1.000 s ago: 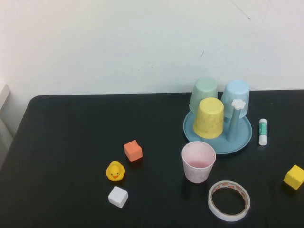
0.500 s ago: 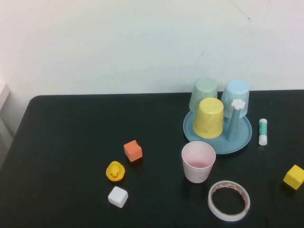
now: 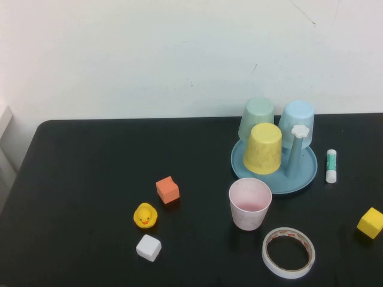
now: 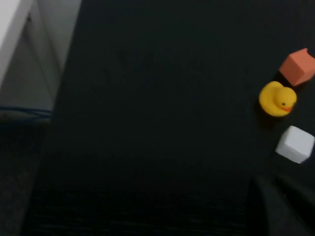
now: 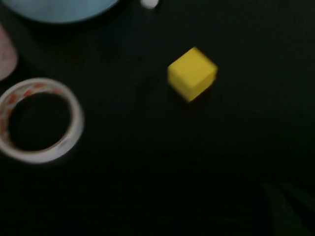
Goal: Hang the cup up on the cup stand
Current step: Pick up the cup from the table
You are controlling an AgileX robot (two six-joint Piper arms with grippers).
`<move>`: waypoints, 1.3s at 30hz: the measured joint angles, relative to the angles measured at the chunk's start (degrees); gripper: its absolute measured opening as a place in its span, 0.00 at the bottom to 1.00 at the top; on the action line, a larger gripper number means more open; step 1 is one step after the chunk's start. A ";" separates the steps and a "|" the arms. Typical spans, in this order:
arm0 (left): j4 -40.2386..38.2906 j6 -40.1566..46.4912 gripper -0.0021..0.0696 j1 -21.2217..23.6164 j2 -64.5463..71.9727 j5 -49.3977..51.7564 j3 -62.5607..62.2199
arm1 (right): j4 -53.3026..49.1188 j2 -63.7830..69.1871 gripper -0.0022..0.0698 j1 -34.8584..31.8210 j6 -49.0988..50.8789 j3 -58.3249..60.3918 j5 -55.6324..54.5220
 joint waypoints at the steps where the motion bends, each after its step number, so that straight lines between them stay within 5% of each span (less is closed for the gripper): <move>1: -0.93 0.00 0.03 0.00 0.00 -0.32 0.41 | 1.83 0.79 0.03 0.00 -2.09 -0.54 0.85; 8: -6.63 4.92 0.03 0.00 0.00 -1.10 1.88 | 23.01 12.26 0.03 0.00 -30.64 -12.08 7.07; 15: -10.79 10.55 0.03 -0.08 0.00 -1.10 1.88 | 28.74 27.57 0.03 3.28 -34.12 -27.09 11.29; 23: -11.74 11.72 0.03 -1.67 0.00 -0.90 1.88 | 21.96 41.17 0.03 19.64 -34.34 -36.94 6.00; 27: -11.87 12.47 0.03 -1.73 0.00 -0.68 1.88 | 17.59 47.78 0.17 24.28 -34.34 -41.26 5.66; 33: -12.01 12.68 0.03 -1.73 0.00 -0.68 1.88 | 15.51 55.63 0.51 25.28 -28.13 -47.05 5.05; 39: -12.04 12.73 0.03 -1.73 0.00 -0.65 1.88 | 14.77 62.02 0.57 25.28 -25.98 -50.56 3.78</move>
